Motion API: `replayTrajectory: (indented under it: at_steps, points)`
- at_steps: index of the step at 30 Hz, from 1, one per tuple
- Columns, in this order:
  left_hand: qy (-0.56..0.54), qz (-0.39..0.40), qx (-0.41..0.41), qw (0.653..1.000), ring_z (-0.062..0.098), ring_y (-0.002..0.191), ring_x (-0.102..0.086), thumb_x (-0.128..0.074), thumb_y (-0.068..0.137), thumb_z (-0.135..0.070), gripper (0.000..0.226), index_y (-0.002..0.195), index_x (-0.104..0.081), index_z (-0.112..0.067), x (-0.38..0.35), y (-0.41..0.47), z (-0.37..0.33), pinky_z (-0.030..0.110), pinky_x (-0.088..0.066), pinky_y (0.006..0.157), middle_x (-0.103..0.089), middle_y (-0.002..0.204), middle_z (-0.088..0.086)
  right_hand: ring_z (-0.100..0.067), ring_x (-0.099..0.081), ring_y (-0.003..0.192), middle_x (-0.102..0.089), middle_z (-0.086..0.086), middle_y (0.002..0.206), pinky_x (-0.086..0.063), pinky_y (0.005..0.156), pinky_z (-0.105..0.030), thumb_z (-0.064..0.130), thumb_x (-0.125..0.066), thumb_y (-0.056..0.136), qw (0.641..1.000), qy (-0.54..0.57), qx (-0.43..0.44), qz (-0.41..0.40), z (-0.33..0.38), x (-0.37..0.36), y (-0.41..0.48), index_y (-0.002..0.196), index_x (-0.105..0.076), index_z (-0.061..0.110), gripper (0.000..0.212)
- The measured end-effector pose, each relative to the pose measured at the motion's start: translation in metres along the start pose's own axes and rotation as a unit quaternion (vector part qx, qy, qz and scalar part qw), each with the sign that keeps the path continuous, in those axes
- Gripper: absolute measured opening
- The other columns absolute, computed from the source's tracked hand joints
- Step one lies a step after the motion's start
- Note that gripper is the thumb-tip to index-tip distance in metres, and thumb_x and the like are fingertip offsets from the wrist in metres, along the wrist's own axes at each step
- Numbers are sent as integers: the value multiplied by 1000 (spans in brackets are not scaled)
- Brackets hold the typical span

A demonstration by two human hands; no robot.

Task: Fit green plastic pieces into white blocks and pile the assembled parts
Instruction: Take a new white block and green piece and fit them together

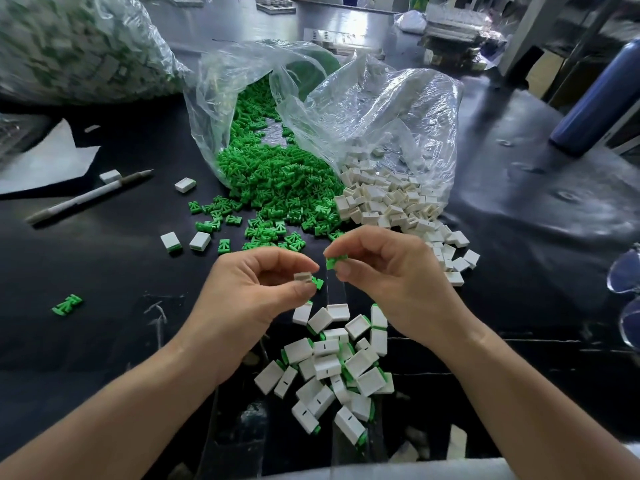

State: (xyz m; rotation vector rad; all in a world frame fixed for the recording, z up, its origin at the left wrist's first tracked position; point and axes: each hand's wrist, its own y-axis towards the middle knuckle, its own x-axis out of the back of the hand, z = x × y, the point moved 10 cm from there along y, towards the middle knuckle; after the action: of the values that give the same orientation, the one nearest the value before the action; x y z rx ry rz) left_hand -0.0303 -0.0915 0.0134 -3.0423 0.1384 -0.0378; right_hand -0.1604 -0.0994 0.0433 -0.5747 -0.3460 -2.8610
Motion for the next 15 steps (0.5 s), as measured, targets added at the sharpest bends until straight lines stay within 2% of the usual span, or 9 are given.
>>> replayTrajectory:
  at_steps: [5, 9, 12, 15]
  points:
    - [-15, 17, -3, 1000, 14, 71, -67, -67, 73, 1, 25, 71, -76, -23, -5, -1, 0, 16, -52, 58, -72, 80, 10, -13, -64, 73, -66, 4, 76, -55, 75, -34, 2, -66, 80, 1000, -10, 5, -5, 1, 0, 0, 83, -61, 34, 32]
    - [3, 21, -8, 1000, 15, 67, -67, -68, 73, 5, 20, 79, -71, -14, -6, -2, -1, 17, -54, 60, -71, 77, 12, -6, -63, 69, -65, 11, 72, -55, 72, -27, 5, -68, 80, 1000, -12, 9, 2, 2, -1, -1, 79, -64, 33, 29]
    - [13, 15, -9, 1000, 9, 61, -63, -71, 71, 1, 14, 74, -68, -12, -5, -2, -1, 16, -53, 60, -71, 68, 4, -7, -64, 70, -65, 14, 72, -55, 73, -28, 5, -66, 81, 1000, -8, 12, 1, 1, -1, -1, 80, -65, 34, 29]
    - [9, 16, -9, 1000, 5, 60, -63, -70, 71, -1, 14, 72, -71, -15, -6, -3, -2, 13, -51, 58, -71, 66, 1, -11, -64, 70, -66, 13, 71, -56, 73, -35, 5, -66, 81, 1000, -7, 16, 4, 1, -3, -1, 79, -64, 36, 31]
